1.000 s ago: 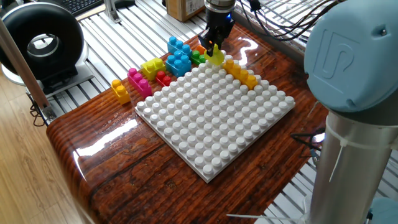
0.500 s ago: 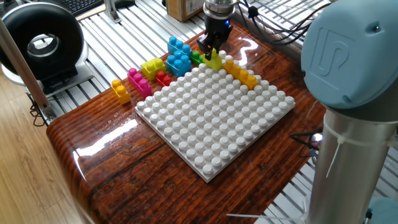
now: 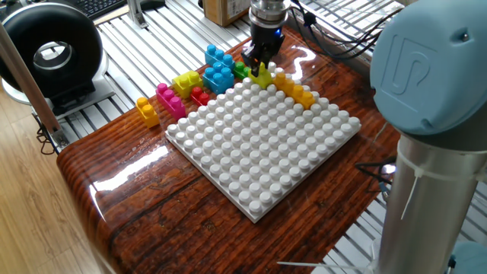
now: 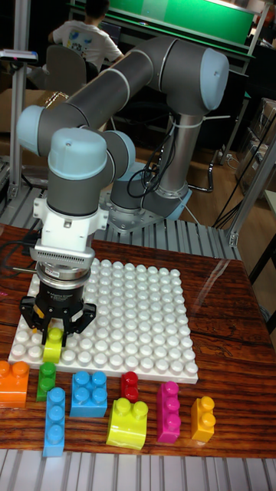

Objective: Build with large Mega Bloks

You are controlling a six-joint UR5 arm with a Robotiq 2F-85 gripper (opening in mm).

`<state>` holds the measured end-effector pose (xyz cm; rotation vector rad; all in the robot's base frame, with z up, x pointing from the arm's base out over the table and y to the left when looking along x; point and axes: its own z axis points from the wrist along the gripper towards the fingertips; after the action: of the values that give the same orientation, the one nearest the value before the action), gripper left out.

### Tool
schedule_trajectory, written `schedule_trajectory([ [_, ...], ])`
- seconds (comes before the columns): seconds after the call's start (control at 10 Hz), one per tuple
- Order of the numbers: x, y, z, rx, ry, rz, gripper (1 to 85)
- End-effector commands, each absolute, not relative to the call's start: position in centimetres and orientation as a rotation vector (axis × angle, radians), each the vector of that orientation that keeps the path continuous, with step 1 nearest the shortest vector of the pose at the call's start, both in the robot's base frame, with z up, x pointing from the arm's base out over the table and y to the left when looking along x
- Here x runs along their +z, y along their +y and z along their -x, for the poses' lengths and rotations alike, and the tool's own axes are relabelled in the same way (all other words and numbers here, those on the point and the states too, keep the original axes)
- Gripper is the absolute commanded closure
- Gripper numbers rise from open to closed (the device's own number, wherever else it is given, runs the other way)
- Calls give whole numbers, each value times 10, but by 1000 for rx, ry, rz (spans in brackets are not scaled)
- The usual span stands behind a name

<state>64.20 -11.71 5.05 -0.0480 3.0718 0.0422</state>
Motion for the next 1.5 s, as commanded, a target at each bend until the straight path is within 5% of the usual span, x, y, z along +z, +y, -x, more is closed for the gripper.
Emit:
schedule_trajectory([
  [0.0,45,-115,-645,63,3050,39,847],
  [0.3,45,-114,-640,65,3065,56,847],
  [0.7,57,-119,-645,116,3065,153,557],
  [1.2,68,-113,-642,81,3082,225,370],
  [1.4,70,-116,-643,81,3084,239,367],
])
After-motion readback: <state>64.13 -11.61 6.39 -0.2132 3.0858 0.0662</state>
